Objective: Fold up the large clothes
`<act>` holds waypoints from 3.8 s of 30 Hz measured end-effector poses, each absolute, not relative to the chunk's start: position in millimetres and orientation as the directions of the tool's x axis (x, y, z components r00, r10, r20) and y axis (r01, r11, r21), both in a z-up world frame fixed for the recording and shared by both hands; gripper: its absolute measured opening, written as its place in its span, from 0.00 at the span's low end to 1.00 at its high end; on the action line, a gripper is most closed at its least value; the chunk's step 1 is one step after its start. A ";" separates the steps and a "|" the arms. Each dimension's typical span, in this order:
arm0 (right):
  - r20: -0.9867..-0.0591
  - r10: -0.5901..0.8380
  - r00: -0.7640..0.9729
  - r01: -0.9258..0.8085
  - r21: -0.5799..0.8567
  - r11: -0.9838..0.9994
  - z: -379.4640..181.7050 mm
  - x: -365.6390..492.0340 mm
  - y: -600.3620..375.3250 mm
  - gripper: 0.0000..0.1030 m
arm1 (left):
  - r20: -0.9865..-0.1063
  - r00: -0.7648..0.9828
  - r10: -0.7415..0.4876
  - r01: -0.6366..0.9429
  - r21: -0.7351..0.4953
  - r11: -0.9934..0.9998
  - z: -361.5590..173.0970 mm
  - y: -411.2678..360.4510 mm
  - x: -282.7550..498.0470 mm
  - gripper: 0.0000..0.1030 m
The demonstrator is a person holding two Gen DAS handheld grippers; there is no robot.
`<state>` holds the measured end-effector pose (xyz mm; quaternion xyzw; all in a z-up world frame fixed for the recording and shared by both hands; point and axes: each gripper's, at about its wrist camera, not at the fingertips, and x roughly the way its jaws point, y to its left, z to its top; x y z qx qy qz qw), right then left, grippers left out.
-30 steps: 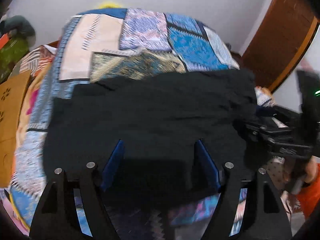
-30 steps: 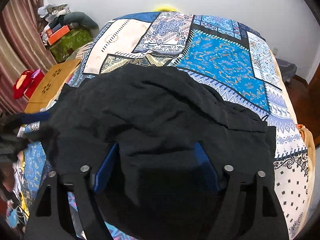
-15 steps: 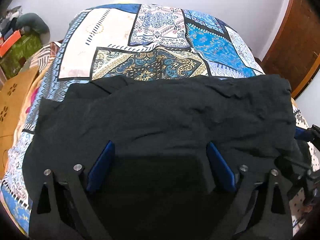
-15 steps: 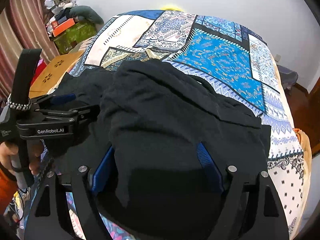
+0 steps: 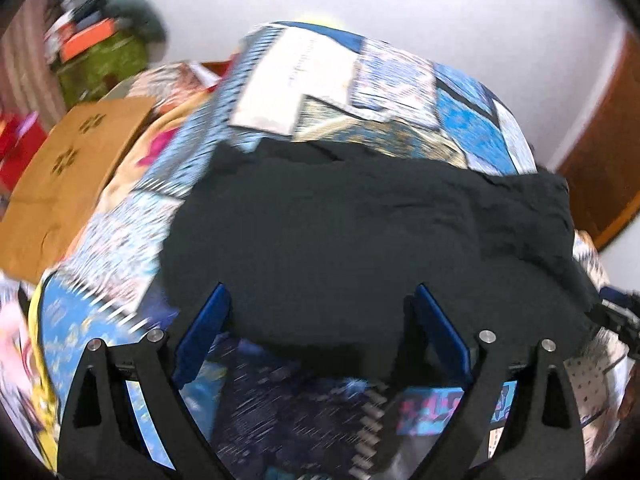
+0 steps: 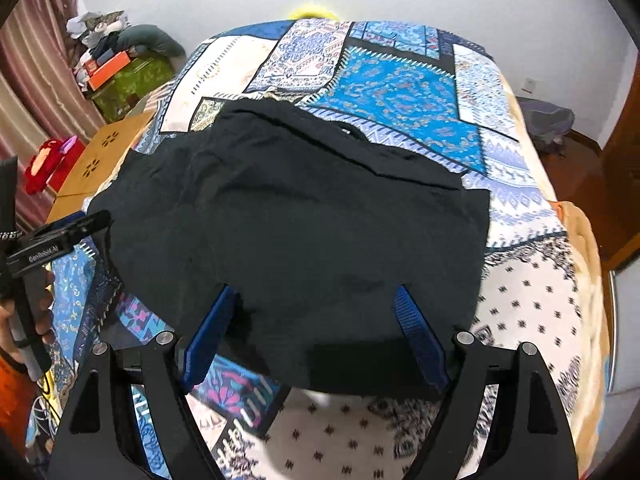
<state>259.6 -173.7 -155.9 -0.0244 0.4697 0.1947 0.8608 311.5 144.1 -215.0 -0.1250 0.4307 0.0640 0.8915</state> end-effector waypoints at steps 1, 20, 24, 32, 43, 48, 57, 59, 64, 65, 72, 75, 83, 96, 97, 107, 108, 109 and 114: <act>-0.815 0.310 0.490 -0.356 0.137 0.924 -153.5 258.1 -174.3 0.77 | -0.782 0.624 0.003 -0.247 -0.193 0.949 -214.2 152.6 306.5 0.92; -0.786 0.278 0.552 -0.420 0.026 0.907 -150.4 254.6 -139.0 0.77 | -0.664 0.653 -0.365 -0.369 -0.699 0.612 -283.7 202.8 315.2 0.92; -0.798 0.284 0.532 -0.419 0.044 0.907 -160.4 258.0 -137.4 0.77 | -0.653 0.659 -0.372 -0.387 -0.719 0.577 -291.1 205.0 335.2 0.93; -0.807 0.333 0.487 -0.383 0.144 0.912 -167.7 259.5 -142.6 0.77 | -0.734 0.658 -0.167 -0.482 -0.581 0.655 -287.6 198.9 358.8 0.73; -0.767 0.373 0.523 -0.364 0.194 0.911 -128.9 248.1 -143.1 0.77 | -0.695 0.719 0.005 -0.430 -0.439 0.789 -207.2 185.4 321.2 0.23; -0.740 0.424 0.521 -0.399 0.228 0.888 -114.9 242.0 -117.6 0.78 | -0.573 0.810 0.123 -0.371 -0.339 0.864 -142.6 169.7 268.5 0.22; -0.791 0.487 0.371 -0.512 0.264 0.817 -164.5 244.2 -17.0 0.99 | -0.441 0.865 0.238 -0.298 -0.070 0.952 -88.3 137.4 229.5 0.22; -0.804 0.480 0.351 -0.518 0.261 0.815 -177.6 246.1 -1.2 1.00 | -0.443 0.869 0.220 -0.249 -0.008 0.968 -97.1 122.7 233.1 0.22; -0.818 0.488 0.305 -0.580 0.247 0.776 -177.0 249.1 -4.2 0.97 | -0.457 0.872 0.174 -0.175 0.042 0.984 -102.5 94.2 238.9 0.22; -0.811 0.506 0.293 -0.571 0.276 0.773 -173.6 249.3 -15.0 0.97 | -0.454 0.877 0.159 -0.155 0.046 0.987 -100.0 88.1 238.3 0.22; -0.760 0.458 0.461 -0.382 0.297 0.875 -137.1 243.5 -134.5 0.98 | -0.488 0.873 0.005 0.061 0.120 0.991 -108.7 7.6 249.5 0.22; -0.755 0.388 0.529 -0.270 0.284 0.920 -131.5 238.0 -190.4 0.98 | -0.547 0.835 -0.059 0.175 0.163 0.971 -131.1 -36.1 252.0 0.23; -0.774 0.329 0.541 -0.138 0.304 0.943 -136.7 215.5 -253.8 0.98 | -0.699 0.714 -0.047 0.327 0.273 0.905 -193.8 -95.3 257.6 0.40; -0.683 0.447 0.578 -0.313 0.321 0.894 -91.0 195.5 -211.3 0.98 | -0.709 0.689 -0.150 0.275 0.064 0.959 -132.6 -45.6 197.2 0.80; -0.680 0.459 0.572 -0.334 0.318 0.887 -90.6 195.7 -203.3 0.98 | -0.699 0.701 -0.141 0.250 0.055 0.967 -128.6 -35.3 196.3 0.81; -0.757 0.437 0.487 -0.322 0.309 0.895 -146.8 219.7 -170.3 0.98 | -0.780 0.619 -0.092 0.016 -0.104 0.994 -168.3 34.4 234.8 0.84; -0.768 0.433 0.472 -0.301 0.321 0.898 -157.4 221.5 -176.5 0.98 | -0.785 0.607 -0.127 -0.003 -0.162 0.987 -178.9 36.7 235.6 0.85; -0.781 0.429 0.453 -0.282 0.331 0.900 -165.8 223.0 -181.0 0.98 | -0.787 0.599 -0.150 -0.013 -0.197 0.980 -185.1 38.0 234.8 0.85; -0.815 0.451 0.363 -0.220 0.395 0.892 -204.9 227.8 -207.2 0.99 | -0.782 0.583 -0.221 -0.075 -0.323 0.943 -209.4 41.6 235.4 0.94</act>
